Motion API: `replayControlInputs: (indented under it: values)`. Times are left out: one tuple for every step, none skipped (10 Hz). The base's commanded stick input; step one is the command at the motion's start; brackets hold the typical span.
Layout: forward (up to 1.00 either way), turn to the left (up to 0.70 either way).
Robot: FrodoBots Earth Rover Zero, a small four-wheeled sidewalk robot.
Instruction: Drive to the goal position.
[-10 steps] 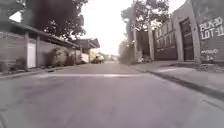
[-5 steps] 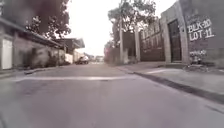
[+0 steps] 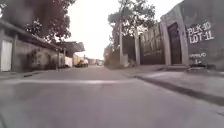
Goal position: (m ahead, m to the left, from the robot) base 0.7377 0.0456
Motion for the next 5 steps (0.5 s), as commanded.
replayControlInputs:
  values:
    - [1.00, 0.00]
    - [1.00, 0.00]
    - [1.00, 0.00]
    - [1.00, 0.00]
    - [1.00, 0.00]
